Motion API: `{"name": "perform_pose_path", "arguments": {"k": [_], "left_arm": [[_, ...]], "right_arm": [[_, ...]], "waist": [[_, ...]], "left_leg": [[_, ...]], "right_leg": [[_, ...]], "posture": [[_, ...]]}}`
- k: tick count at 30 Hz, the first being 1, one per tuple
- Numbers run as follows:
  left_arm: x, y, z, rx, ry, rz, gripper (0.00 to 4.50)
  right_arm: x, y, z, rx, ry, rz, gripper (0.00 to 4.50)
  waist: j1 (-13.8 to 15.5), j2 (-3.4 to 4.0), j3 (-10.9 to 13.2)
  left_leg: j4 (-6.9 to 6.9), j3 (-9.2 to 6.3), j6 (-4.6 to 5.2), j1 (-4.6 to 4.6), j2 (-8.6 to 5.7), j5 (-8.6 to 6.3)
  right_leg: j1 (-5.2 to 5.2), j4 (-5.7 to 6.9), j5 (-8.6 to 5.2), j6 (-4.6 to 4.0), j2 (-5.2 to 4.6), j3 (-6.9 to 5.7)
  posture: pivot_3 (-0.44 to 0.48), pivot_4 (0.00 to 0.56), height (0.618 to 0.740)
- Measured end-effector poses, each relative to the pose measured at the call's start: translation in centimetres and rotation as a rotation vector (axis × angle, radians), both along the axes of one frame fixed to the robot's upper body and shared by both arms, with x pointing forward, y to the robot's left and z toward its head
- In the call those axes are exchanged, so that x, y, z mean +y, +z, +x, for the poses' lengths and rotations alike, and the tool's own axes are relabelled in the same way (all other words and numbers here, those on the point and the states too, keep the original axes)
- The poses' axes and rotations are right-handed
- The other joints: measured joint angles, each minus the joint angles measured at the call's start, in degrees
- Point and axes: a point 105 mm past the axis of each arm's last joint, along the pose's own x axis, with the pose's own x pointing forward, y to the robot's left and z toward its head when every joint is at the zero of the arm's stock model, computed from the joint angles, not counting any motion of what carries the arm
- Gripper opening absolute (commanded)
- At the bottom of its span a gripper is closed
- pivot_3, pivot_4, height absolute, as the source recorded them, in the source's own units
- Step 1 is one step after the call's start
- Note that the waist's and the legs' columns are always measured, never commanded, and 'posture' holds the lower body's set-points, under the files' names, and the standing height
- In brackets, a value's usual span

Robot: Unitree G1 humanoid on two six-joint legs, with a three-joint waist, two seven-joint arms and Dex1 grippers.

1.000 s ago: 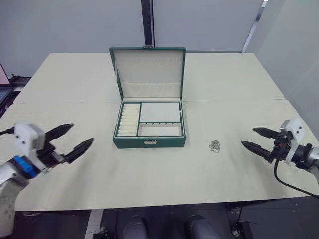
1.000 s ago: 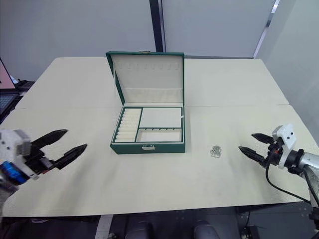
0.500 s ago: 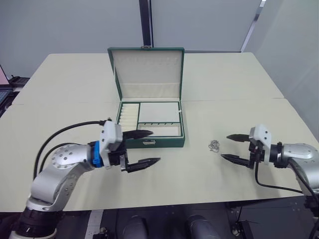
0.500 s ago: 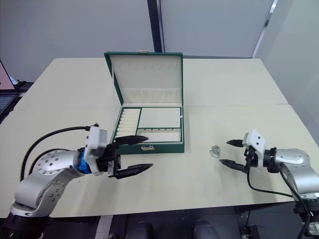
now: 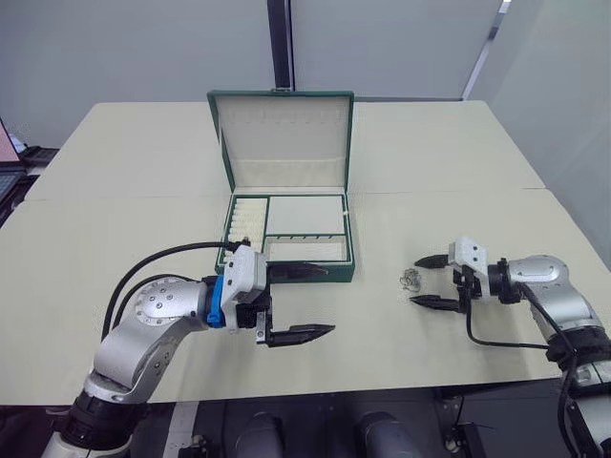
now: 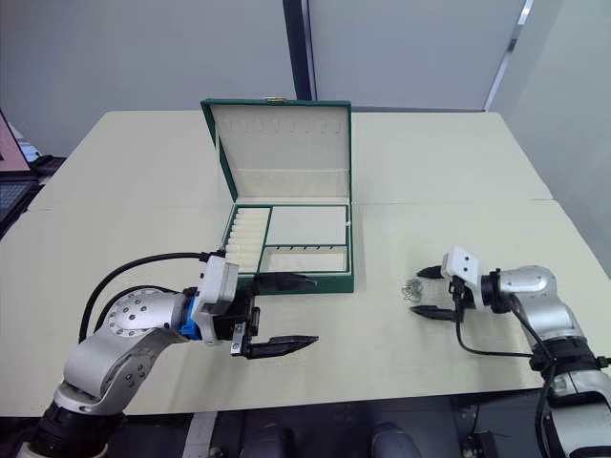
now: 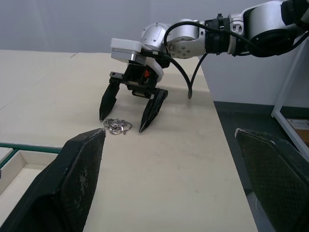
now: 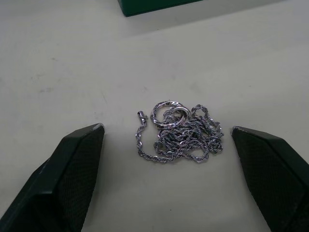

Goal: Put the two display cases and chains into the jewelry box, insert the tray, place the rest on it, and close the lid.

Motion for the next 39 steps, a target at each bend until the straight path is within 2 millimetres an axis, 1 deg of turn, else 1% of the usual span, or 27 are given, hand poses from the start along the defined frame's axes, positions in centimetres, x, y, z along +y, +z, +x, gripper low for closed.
{"name": "perform_pose_path", "arguments": {"k": [3,7,9,10,11,15,16,22,28,34,39], "left_arm": [[-0.1,0.0,0.1,-0.002,0.010,-0.009,4.50],[-0.2,0.0,0.2,-0.004,0.023,-0.014,4.50],[-0.3,-0.1,0.1,-0.002,0.026,-0.016,4.50],[-0.3,-0.1,0.1,0.000,0.029,-0.019,4.50],[-0.3,-0.1,0.1,0.000,0.032,-0.021,4.50],[-0.5,-0.1,0.0,-0.007,0.031,-0.022,4.50],[-0.5,0.0,-0.1,-0.009,0.030,-0.022,4.50],[-0.9,-0.2,-0.1,0.003,0.027,-0.030,4.50],[-1.0,-0.2,0.0,0.003,0.033,-0.038,4.50],[-1.5,0.0,0.1,-0.003,0.023,-0.059,4.50],[-1.6,-0.1,0.4,-0.005,0.045,-0.058,4.50]], "right_arm": [[0.2,-0.1,0.3,-0.007,0.009,-0.004,4.46],[0.1,-0.5,0.4,-0.013,0.017,-0.020,4.46],[0.1,-0.6,0.4,-0.015,0.023,-0.024,4.46],[0.0,-0.6,0.4,-0.019,0.026,-0.030,4.09],[0.0,-0.6,0.5,-0.021,0.025,-0.032,3.95],[-0.2,-0.5,0.7,-0.024,0.021,-0.036,2.66],[-0.1,-0.5,0.7,-0.024,0.023,-0.035,2.42],[-0.1,-0.5,0.9,-0.025,0.013,-0.025,1.17],[-0.1,-0.4,1.1,-0.031,0.004,-0.024,0.03],[-0.1,-0.4,1.1,-0.023,-0.001,-0.021,0.01],[-0.2,-0.3,1.0,0.004,-0.012,0.005,0.01]], "waist": [[-0.1,0.00,0.0],[-0.2,-0.01,0.0],[-0.2,-0.01,0.0],[-0.2,-0.01,0.0],[-0.2,-0.01,0.0],[-0.2,-0.01,0.0],[-0.2,-0.01,0.0],[-0.2,-0.01,0.0],[-0.2,-0.01,0.0],[-0.2,-0.01,0.0],[-0.2,0.00,0.0]], "left_leg": [[0.01,0.00,0.00,0.19,0.00,0.00],[-0.30,0.01,0.00,0.81,0.01,-0.01],[-0.31,0.01,0.01,0.86,0.01,-0.01],[-0.31,0.01,0.01,0.88,0.01,-0.01],[-0.31,0.01,0.01,0.88,0.01,-0.01],[-0.30,0.00,0.00,0.89,0.01,-0.01],[-0.30,0.00,0.00,0.89,0.01,-0.01],[-0.30,-0.01,0.00,0.94,0.01,-0.01],[-0.31,-0.01,0.00,0.94,0.01,-0.01],[-0.31,-0.01,0.00,0.94,0.01,-0.01],[-0.31,0.00,0.00,0.93,0.00,-0.01]], "right_leg": [[0.22,-0.02,0.00,0.00,0.00,0.00],[0.86,-0.27,0.00,0.00,-0.01,0.00],[0.92,-0.29,0.00,0.00,-0.01,0.00],[0.94,-0.29,0.00,0.00,-0.01,0.00],[0.95,-0.29,0.00,0.00,-0.01,0.00],[0.99,-0.31,0.00,0.00,-0.01,-0.01],[1.00,-0.31,0.00,0.00,-0.02,-0.02],[1.05,-0.32,0.00,0.00,-0.02,-0.02],[1.06,-0.33,0.00,0.00,-0.02,-0.02],[1.07,-0.34,0.00,0.00,-0.02,-0.02],[1.07,-0.35,0.00,0.00,-0.03,-0.02]], "posture": [[0.000,0.150,0.740],[0.000,0.150,0.740],[0.000,0.150,0.740],[0.000,0.150,0.740],[0.000,0.150,0.740],[0.000,0.150,0.740],[0.000,0.150,0.740],[0.000,0.150,0.740],[0.000,0.150,0.740],[0.000,0.150,0.740],[0.000,0.150,0.740]]}}
